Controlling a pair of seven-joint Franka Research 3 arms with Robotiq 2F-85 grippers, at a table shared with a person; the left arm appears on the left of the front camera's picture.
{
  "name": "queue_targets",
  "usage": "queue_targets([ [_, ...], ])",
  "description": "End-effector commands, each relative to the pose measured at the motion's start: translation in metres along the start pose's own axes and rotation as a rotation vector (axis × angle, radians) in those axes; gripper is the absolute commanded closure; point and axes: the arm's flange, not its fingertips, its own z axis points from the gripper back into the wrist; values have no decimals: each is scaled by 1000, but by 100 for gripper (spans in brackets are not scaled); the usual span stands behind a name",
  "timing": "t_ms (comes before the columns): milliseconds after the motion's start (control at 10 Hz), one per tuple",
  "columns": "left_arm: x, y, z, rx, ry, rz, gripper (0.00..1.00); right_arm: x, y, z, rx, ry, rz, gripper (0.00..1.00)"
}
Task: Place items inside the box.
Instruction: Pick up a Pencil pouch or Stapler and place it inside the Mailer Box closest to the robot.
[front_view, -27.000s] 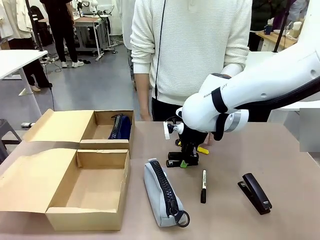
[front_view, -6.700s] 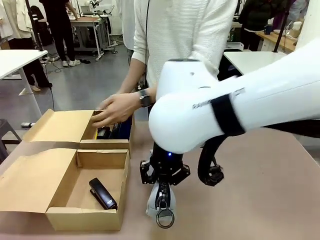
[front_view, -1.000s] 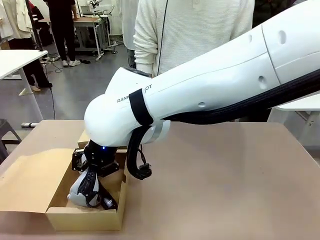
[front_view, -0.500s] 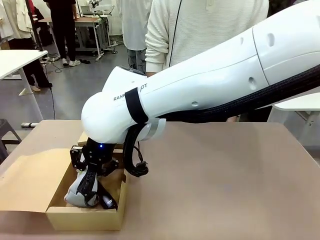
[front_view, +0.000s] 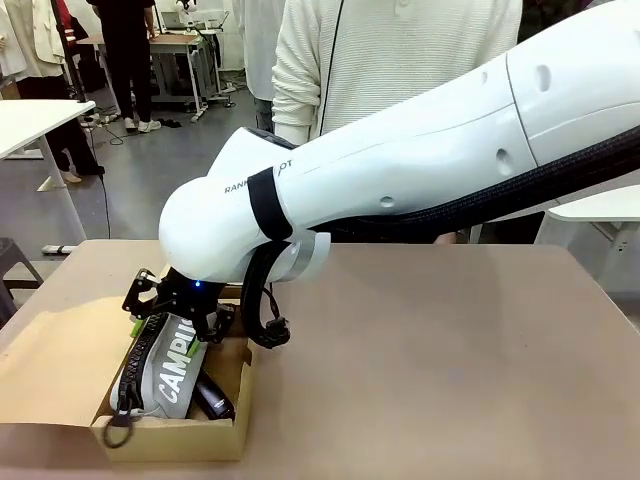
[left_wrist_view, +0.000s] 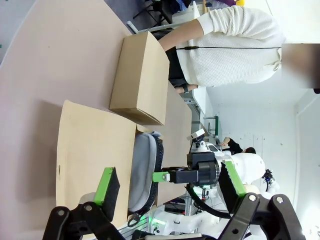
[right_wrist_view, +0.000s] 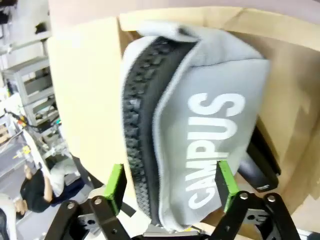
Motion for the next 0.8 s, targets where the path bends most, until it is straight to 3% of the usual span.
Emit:
queue_targets([
  [0,-1,0,0,-28,-10,-15,0,-8,-21,9,71,18,13,0],
  [500,-1,0,0,-28,-10,-15,0,-16,-44,38,142,0,3,0],
  [700,-1,0,0,-28,-10,-15,0,-38,-95,117,207,104,32,0],
])
